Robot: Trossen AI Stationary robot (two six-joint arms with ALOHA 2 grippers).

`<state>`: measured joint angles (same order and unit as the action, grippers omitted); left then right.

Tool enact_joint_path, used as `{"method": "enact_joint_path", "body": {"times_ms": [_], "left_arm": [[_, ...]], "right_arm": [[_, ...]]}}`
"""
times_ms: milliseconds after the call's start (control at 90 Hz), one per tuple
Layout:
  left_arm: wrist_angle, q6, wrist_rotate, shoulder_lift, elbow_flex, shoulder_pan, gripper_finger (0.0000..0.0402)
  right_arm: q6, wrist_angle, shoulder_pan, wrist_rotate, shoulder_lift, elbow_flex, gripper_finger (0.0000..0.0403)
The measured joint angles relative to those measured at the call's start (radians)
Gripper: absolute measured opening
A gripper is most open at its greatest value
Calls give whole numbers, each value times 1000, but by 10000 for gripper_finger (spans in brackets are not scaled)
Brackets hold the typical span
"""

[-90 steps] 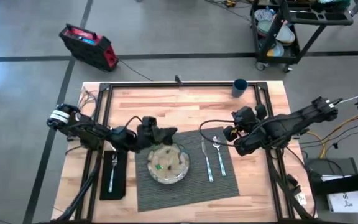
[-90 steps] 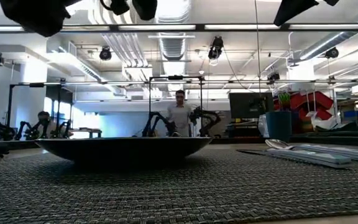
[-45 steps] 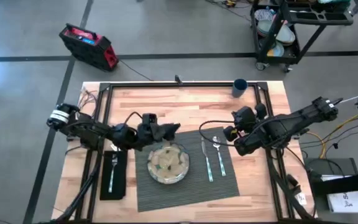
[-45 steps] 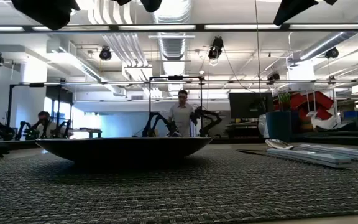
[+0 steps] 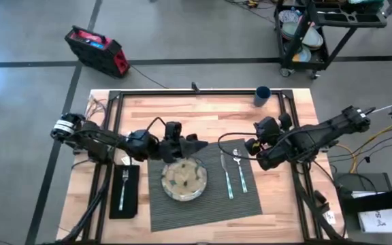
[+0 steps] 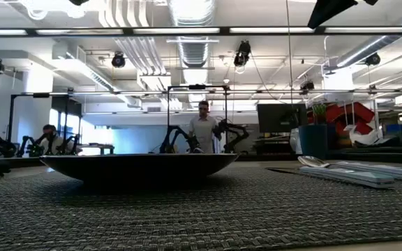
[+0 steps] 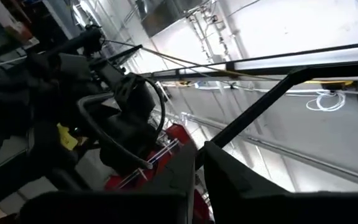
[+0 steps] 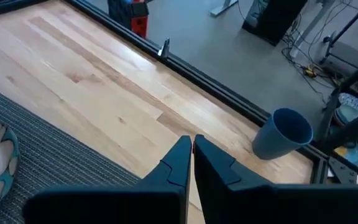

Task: Set table place
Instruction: Adjust the dark blue table mat

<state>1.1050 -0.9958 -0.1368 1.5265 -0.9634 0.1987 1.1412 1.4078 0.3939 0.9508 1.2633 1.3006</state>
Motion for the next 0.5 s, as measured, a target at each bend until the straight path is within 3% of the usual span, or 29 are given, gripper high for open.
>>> {"method": "enact_joint_path", "body": {"times_ms": [111,222,378,500], "left_arm": [[-103,-2,127,-7,0,-20,7],[-656,-70,142,-63,-5,-29,3],[-1442,45,-30,-143,-128,-29,0],[-1767,41,-182,-160,-225,-30,0]], "right_arm": [[0,0,0,-1,0,0,2],[2,0,-3,-39,0,0,2],[6,1,-17,-170,0,0,2],[63,-2,-21,-201,0,2,2]]}}
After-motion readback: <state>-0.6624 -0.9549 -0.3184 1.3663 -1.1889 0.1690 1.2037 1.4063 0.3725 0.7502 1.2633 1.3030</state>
